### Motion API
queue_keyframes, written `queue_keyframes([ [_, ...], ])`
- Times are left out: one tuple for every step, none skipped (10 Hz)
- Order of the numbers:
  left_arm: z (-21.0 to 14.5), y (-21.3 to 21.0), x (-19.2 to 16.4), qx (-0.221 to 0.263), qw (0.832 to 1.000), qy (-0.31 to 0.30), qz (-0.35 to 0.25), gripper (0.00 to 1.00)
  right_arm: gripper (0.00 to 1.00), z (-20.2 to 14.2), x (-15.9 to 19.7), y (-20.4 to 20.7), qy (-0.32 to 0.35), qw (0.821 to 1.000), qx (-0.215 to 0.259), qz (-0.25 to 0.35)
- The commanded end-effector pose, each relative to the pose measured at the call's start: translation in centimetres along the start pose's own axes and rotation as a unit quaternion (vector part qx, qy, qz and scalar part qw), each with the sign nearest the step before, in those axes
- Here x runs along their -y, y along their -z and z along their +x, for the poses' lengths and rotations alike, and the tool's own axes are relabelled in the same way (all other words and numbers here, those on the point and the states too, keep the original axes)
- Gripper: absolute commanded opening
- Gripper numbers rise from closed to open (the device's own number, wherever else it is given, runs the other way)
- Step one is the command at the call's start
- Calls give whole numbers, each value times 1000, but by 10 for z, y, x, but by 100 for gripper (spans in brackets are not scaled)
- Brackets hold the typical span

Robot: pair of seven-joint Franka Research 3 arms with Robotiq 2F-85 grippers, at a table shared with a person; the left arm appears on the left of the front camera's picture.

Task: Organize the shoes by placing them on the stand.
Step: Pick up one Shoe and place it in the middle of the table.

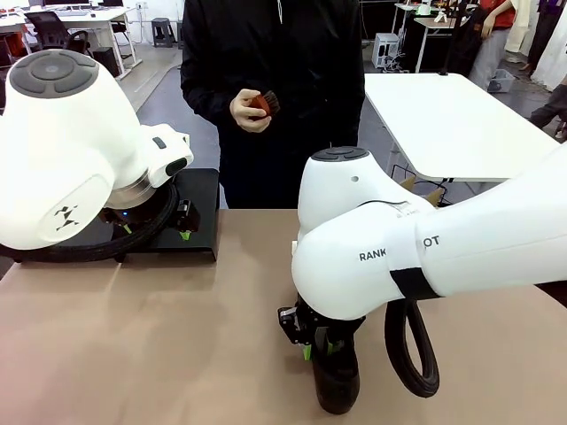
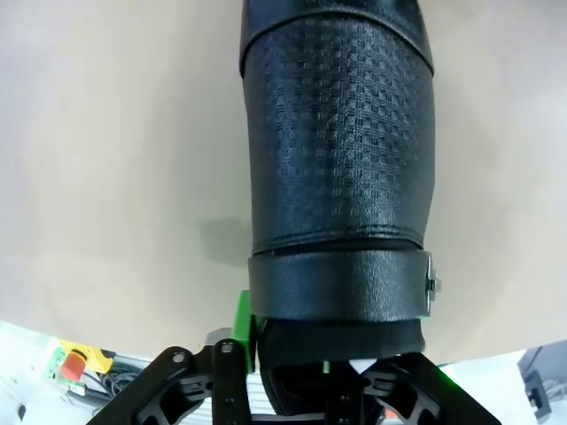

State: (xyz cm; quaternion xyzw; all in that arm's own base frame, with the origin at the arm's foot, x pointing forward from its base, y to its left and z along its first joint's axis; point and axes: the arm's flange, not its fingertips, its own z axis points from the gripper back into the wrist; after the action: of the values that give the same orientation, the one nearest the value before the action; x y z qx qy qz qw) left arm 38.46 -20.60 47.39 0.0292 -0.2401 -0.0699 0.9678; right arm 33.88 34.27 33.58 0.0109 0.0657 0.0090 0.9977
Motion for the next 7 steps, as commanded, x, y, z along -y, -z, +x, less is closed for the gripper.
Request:
queue_keyframes([
  [0,0,1,6,1000,-6,10,100,91,1,-1,4,12,1000,0,20],
  [0,0,1,6,1000,-6,10,100,100,1,1,-2,14,1000,7,24],
  [0,0,1,6,1000,-6,10,100,100,0,2,-9,14,999,12,26],
  [0,0,1,6,1000,-6,10,100,100,-2,1,-15,10,999,11,33],
  [0,0,1,6,1000,-6,10,100,100,-4,-1,-18,3,999,2,33],
  [0,0,1,6,1000,-6,10,100,100,-7,-5,-23,-13,999,-25,25],
  [0,0,1,6,1000,-6,10,100,100,1,-1,-12,10,1000,8,19],
])
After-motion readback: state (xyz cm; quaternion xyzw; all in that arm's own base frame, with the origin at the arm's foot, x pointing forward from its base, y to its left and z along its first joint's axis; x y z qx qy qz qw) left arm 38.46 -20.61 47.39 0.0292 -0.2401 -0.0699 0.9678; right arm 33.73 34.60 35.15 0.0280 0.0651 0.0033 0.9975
